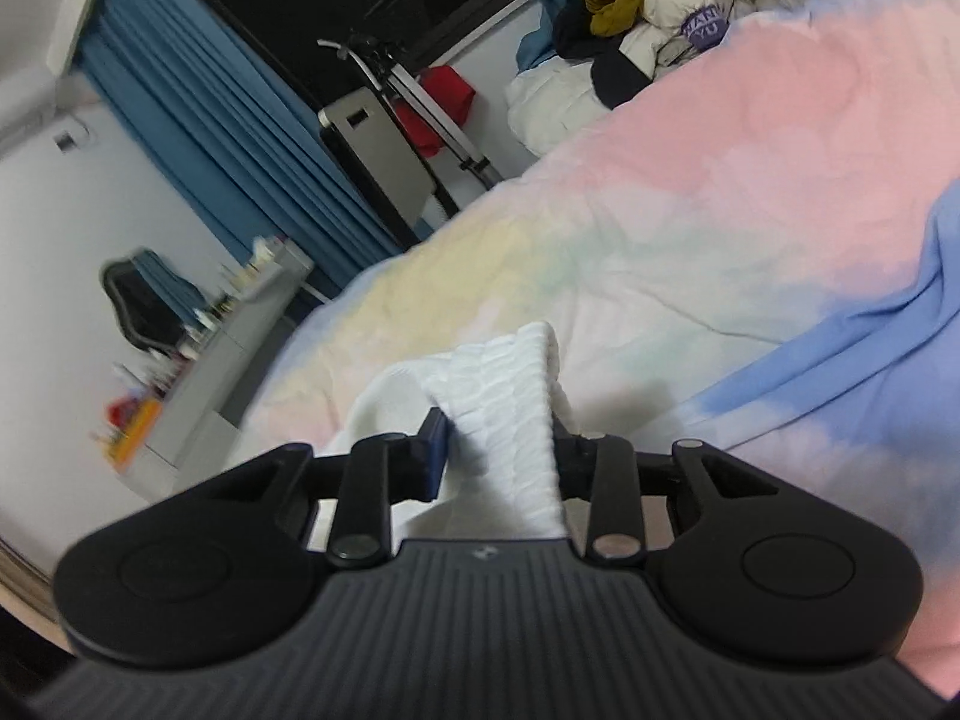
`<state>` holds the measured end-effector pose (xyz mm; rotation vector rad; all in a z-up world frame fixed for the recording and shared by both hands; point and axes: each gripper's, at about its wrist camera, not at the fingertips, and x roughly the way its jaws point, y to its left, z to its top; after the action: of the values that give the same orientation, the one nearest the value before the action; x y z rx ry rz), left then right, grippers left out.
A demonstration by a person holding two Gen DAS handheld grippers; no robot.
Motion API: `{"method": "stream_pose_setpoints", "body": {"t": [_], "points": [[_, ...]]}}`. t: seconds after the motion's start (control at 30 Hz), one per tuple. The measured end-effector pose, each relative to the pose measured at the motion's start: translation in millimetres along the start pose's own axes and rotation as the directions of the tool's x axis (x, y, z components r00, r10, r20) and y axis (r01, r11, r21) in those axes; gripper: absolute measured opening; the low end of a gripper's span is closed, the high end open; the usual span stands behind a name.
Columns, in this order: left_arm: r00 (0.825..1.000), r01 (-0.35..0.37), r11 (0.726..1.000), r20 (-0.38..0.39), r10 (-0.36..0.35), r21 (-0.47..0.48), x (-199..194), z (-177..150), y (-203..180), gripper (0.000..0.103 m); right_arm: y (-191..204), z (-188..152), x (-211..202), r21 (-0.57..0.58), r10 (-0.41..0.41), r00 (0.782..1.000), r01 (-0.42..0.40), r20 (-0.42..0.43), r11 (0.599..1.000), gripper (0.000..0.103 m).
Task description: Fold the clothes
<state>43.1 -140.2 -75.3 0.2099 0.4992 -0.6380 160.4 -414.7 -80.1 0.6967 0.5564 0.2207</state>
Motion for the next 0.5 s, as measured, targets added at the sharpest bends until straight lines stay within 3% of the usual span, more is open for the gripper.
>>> {"method": "stream_pose_setpoints", "body": {"t": [0.1, 0.17, 0.2, 0.23, 0.33, 0.4, 0.5], "points": [[0.999, 0.01, 0.998, 0.033, -0.008, -0.061, -29, 0, 12, 0.062, 12, -4, -22, -0.021, 0.021, 0.999, -0.021, 0.026, 1.0, 0.044], [0.999, 0.004, 0.991, 0.049, 0.003, -0.134, -47, 4, 31, 0.072, 16, -14, -39, -0.021, 0.008, 0.998, -0.006, 0.061, 1.0, 0.063], [0.998, -0.009, 0.982, 0.054, 0.02, -0.187, -54, 7, 45, 0.085, 18, -18, -48, -0.021, 0.001, 0.997, 0.001, 0.078, 1.0, 0.071], [0.997, -0.025, 0.971, 0.059, 0.04, -0.239, -59, 10, 60, 0.089, 19, -23, -57, -0.014, -0.004, 0.995, 0.006, 0.095, 1.0, 0.082], [0.994, -0.07, 0.916, 0.055, 0.099, -0.394, -68, 11, 105, 0.09, 16, -34, -79, 0.046, -0.026, 0.993, 0.021, 0.112, 0.999, 0.085], [0.992, -0.088, 0.866, 0.034, 0.119, -0.492, -72, 7, 134, 0.09, 15, -38, -86, 0.072, -0.057, 0.993, 0.049, 0.103, 0.996, 0.085], [0.993, -0.102, 0.803, -0.005, 0.122, -0.587, -74, -3, 166, 0.092, 13, -44, -81, 0.073, -0.118, 0.992, 0.115, 0.036, 0.991, 0.084]]}}
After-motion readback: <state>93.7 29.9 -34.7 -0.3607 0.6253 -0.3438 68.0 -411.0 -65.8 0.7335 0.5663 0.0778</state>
